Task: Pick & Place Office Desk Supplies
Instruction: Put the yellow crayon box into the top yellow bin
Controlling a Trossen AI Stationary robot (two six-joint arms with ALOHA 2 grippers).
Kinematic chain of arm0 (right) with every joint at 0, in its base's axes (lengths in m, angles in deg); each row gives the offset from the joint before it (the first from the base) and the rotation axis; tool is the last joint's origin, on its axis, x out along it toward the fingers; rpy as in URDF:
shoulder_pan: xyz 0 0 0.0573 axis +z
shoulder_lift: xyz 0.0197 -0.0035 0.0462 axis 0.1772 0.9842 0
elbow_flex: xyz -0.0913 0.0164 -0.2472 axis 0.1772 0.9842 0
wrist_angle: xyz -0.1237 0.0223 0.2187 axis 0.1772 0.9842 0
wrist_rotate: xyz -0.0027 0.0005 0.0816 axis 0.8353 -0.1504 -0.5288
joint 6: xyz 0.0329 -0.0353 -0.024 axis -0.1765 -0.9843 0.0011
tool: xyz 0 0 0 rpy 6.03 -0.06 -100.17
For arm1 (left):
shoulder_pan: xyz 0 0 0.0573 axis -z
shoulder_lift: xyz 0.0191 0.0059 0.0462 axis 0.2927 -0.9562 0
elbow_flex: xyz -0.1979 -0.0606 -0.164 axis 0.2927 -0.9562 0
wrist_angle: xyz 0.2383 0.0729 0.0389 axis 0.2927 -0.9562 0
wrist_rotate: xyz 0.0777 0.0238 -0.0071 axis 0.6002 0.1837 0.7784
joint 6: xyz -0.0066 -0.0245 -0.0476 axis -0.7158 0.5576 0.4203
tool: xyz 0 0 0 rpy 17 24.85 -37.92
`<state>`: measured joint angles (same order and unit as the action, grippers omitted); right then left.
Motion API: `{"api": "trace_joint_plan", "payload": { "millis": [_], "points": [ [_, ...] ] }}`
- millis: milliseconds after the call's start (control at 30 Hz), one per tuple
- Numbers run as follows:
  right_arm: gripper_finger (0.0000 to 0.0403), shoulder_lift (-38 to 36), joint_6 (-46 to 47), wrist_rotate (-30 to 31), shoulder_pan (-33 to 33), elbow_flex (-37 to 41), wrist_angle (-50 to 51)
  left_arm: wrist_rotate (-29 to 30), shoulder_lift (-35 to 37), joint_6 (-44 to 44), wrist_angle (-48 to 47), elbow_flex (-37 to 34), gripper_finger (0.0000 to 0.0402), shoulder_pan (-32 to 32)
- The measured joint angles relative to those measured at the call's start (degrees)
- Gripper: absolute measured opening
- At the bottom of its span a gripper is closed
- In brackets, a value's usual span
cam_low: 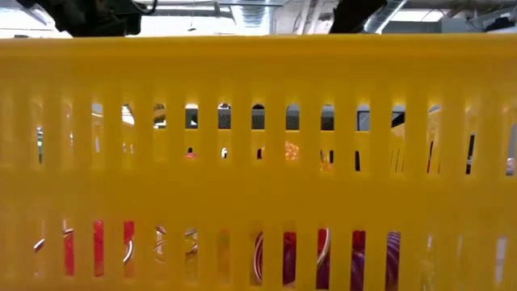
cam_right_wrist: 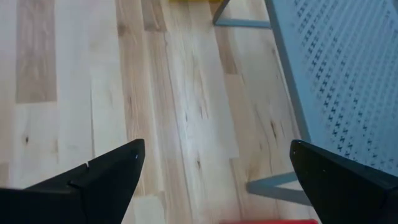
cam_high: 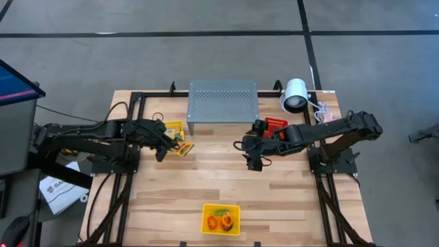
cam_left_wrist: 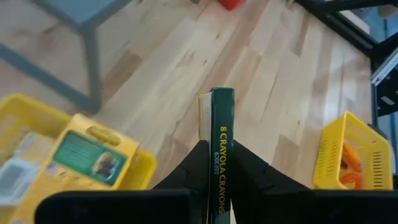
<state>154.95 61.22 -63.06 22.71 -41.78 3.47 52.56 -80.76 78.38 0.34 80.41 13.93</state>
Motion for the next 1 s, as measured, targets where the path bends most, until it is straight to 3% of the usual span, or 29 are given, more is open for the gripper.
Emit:
{"api": "trace_joint_plan", "payload": {
  "millis": [200,433,633,867,1000],
  "points": [
    [0.0398,0.02,1.39,0.01,1.33,1.07,0.07,5.3,1.68,-0.01,-6.4,1.93,0.0045,-0.2],
    [0.0396,0.03,1.41,0.04,2.91,1.07,-0.79,13.89,0.15,-3.48,-10.36,4.94,0.0028,-0.66],
    [0.0396,0.03,2.46,0.05,2.86,1.05,-0.71,17.23,-5.99,-4.77,-13.41,4.9,0.0046,-0.7],
    [0.0397,0.03,2.88,0.1,2.85,1.03,-0.77,23.99,-14.68,-4.78,-14.77,4.9,0.0028,-0.7],
    [0.0395,0.03,2.9,0.14,2.85,1.03,-0.77,27.15,-16.73,-4.77,-14.75,4.9,0.0041,-0.7]
  ]
}}
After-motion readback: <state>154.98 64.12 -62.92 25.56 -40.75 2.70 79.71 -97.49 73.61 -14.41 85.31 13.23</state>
